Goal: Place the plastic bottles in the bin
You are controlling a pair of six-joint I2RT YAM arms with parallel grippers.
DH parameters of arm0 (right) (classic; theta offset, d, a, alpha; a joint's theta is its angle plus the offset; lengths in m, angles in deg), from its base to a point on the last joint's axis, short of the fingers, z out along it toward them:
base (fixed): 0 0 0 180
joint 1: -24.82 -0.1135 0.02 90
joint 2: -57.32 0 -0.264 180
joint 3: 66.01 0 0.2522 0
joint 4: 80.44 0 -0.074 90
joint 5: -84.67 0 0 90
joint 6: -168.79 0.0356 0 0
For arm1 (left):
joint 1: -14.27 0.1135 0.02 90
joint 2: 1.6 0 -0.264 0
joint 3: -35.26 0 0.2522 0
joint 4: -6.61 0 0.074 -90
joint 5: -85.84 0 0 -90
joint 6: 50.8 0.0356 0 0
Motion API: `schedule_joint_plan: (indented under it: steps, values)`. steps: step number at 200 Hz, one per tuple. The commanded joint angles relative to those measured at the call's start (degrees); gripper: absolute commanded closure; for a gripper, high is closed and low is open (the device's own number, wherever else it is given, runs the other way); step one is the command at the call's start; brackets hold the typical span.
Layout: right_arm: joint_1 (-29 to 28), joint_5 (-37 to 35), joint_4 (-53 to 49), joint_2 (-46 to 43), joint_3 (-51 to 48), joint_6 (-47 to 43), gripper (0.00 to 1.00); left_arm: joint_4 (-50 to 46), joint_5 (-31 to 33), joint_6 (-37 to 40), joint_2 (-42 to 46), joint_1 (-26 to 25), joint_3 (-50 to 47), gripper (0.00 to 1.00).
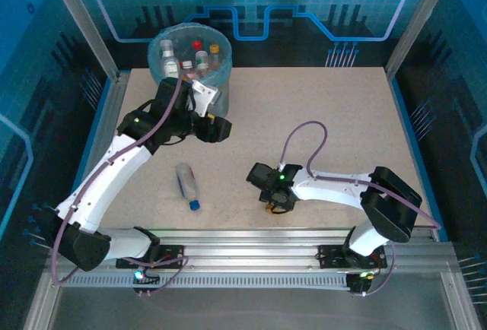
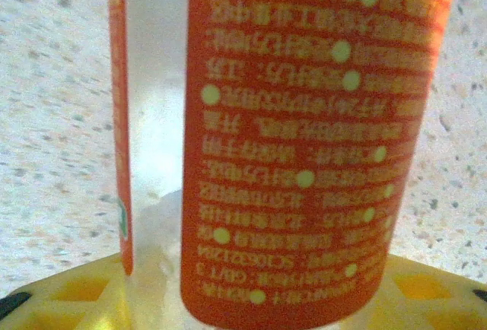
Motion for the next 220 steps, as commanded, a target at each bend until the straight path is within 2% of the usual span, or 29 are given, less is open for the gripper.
schedule_joint_plan:
  steps: [1,34,78,116,166,188,220]
  values:
    - [-0.76,-6.67,-3.29,-2.84,3.6,-7.72,0.42,4.53,-3.81,-4.42,0.14,1.11,-0.27,0.29]
    - [-2.65,-13.13,0.94,-8.89,5.26,-19.41,0.42,7.98,-8.89,-8.19,-0.61,1.66,1.44,0.26]
    - [-2.67,-13.06,13.46,-21.18,2.4,-35.4,0.48,13.78,-16.89,-12.15,-3.94,1.68,3.2,0.25]
    - [-0.53,-11.61,14.06,-29.17,2.95,-41.5,0.51,15.8,-22.38,-15.38,-7.97,1.65,8.26,0.23]
    - [1.55,-10.13,14.79,-36.47,5.18,-51.72,0.57,27.94,-32.45,-26.09,-11.51,1.63,11.21,0.22]
    - [1.98,-8.66,15.64,-38.11,6.61,-55.86,0.57,34.16,-34.65,-30.1,-11.97,1.1,11.37,0.22]
    - [2.26,-6.59,14.83,-37.86,10.02,-58.41,0.6,37.65,-34.58,-31.77,-12.13,-0.99,11.83,0.19]
